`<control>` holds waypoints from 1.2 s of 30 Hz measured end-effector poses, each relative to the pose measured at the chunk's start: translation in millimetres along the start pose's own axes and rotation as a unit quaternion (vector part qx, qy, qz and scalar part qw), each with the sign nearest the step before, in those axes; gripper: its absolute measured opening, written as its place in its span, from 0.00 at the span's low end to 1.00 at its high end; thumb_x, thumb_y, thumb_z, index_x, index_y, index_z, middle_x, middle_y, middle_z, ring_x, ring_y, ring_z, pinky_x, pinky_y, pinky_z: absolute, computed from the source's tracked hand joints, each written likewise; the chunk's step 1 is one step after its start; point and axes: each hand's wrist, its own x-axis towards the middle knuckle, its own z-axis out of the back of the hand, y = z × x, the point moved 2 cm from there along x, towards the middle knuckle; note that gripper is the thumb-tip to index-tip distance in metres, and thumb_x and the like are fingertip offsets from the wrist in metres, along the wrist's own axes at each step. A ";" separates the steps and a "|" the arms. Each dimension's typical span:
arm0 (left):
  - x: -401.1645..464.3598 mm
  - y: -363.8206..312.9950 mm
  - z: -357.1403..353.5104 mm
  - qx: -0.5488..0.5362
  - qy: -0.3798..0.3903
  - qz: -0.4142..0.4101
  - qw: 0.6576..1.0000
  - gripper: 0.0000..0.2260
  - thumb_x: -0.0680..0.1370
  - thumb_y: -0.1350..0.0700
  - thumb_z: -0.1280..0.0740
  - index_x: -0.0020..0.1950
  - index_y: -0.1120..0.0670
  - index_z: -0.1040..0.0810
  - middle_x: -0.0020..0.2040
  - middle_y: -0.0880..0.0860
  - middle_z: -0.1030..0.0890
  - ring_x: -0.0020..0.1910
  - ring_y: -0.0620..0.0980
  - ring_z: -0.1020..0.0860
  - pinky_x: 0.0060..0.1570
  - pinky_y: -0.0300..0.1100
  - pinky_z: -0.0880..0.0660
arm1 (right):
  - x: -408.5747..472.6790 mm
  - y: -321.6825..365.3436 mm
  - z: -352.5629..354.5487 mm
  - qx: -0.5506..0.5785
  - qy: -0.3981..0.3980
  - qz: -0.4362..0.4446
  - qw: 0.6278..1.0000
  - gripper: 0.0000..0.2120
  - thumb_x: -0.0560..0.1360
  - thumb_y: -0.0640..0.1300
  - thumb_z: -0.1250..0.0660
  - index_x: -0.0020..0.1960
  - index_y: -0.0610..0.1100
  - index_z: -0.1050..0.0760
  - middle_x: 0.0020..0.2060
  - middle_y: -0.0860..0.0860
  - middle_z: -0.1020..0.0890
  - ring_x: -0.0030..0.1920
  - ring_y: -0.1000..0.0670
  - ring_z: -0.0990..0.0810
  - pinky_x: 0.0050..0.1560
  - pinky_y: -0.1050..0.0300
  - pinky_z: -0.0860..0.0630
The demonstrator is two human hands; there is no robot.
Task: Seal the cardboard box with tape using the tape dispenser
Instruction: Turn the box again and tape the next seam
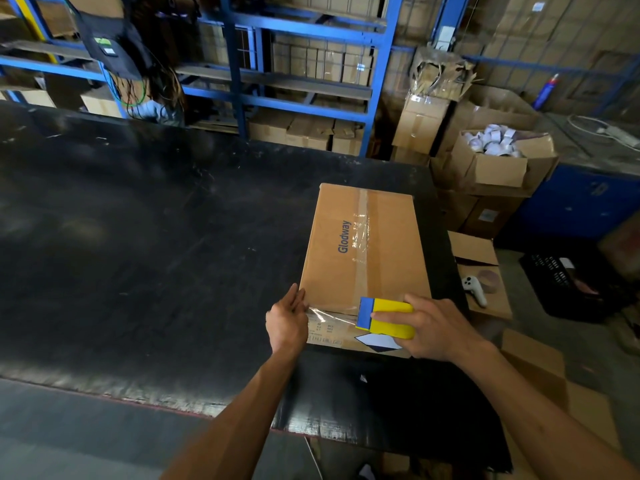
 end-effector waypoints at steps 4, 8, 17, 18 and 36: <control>2.3 5.2 -2.2 -0.021 -0.004 0.005 1.000 0.20 0.77 0.63 0.29 0.69 0.56 0.23 0.61 0.51 0.17 0.62 0.47 0.20 0.61 0.36 0.29 | 2.8 0.4 1.9 0.003 -0.012 0.005 1.000 0.24 0.68 0.61 0.37 0.64 0.67 0.26 0.42 0.50 0.25 0.35 0.47 0.23 0.29 0.59 0.33; 9.3 7.5 5.9 -0.052 0.044 0.012 0.998 0.27 0.76 0.64 0.28 0.74 0.56 0.29 0.67 0.51 0.21 0.66 0.43 0.24 0.65 0.33 0.31 | 5.2 2.1 3.2 0.003 0.000 -0.004 1.000 0.24 0.69 0.62 0.40 0.65 0.69 0.28 0.43 0.51 0.25 0.37 0.48 0.23 0.30 0.59 0.33; 30.5 4.6 9.1 0.258 0.131 -0.578 0.763 0.22 0.81 0.56 0.37 0.74 0.61 0.30 0.75 0.61 0.32 0.75 0.59 0.33 0.74 0.58 0.39 | 9.3 7.8 10.7 -0.009 -0.009 0.007 1.000 0.23 0.64 0.60 0.32 0.60 0.68 0.22 0.38 0.53 0.26 0.34 0.48 0.22 0.31 0.60 0.40; 30.5 -3.5 2.1 0.281 0.150 -0.611 0.725 0.22 0.82 0.55 0.39 0.75 0.61 0.32 0.76 0.61 0.34 0.76 0.59 0.35 0.76 0.57 0.41 | 10.6 7.7 10.0 -0.015 -0.009 0.007 1.000 0.23 0.65 0.61 0.32 0.60 0.68 0.23 0.39 0.53 0.26 0.34 0.48 0.22 0.32 0.60 0.40; 58.0 22.5 -32.0 0.402 0.246 -0.629 0.618 0.26 0.84 0.45 0.45 0.79 0.59 0.40 0.78 0.56 0.35 0.77 0.52 0.37 0.74 0.49 0.36 | 13.3 10.3 12.1 -0.047 0.001 0.020 0.999 0.24 0.76 0.63 0.38 0.71 0.70 0.36 0.56 0.48 0.25 0.54 0.46 0.23 0.41 0.54 0.38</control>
